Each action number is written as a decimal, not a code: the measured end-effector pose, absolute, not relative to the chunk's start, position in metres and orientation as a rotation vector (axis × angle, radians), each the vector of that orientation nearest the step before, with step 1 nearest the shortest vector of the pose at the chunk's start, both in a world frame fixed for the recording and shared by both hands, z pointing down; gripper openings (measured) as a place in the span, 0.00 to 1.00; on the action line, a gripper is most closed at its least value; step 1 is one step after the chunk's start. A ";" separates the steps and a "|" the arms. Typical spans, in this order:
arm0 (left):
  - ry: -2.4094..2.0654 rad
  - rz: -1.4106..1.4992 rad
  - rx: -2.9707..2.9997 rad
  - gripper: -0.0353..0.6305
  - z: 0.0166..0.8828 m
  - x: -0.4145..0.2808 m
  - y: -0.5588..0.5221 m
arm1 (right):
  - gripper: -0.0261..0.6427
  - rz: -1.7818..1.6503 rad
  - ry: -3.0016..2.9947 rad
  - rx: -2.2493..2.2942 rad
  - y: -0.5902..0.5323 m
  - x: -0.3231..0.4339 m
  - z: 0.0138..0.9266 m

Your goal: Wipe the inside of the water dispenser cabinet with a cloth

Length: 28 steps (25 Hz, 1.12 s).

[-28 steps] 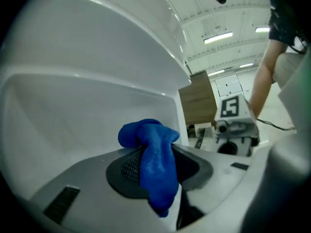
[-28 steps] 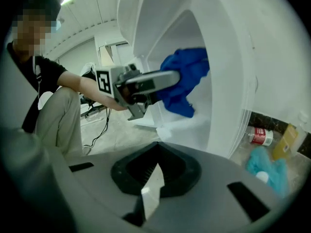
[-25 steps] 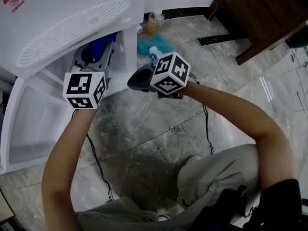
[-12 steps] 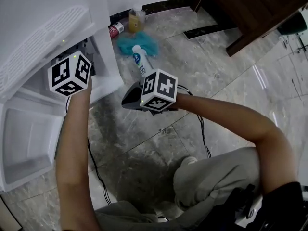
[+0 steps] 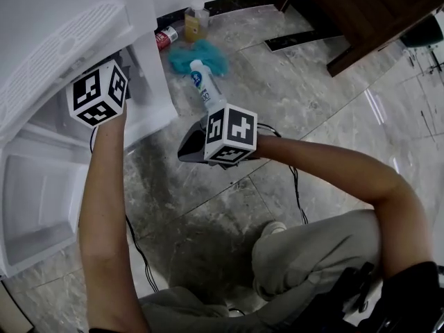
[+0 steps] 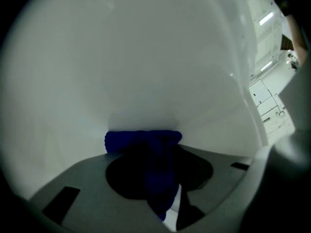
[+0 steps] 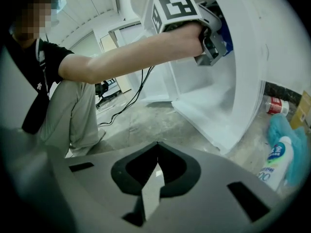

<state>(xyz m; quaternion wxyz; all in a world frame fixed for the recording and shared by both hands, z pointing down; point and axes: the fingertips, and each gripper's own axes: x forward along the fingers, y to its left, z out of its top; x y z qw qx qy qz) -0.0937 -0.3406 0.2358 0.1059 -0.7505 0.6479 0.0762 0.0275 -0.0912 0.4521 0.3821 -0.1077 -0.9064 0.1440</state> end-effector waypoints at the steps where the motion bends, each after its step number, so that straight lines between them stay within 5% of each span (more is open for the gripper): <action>1: 1.916 0.251 -2.200 0.25 0.235 -0.091 -0.335 | 0.04 0.369 -2.303 -0.289 -0.090 0.026 0.453; 6: 2.011 0.431 -2.200 0.25 0.234 -0.098 -0.338 | 0.04 0.378 -2.308 -0.307 -0.089 0.019 0.450; 28: 1.986 0.345 -2.195 0.25 0.230 -0.104 -0.356 | 0.04 0.376 -2.193 -0.330 -0.066 0.055 0.481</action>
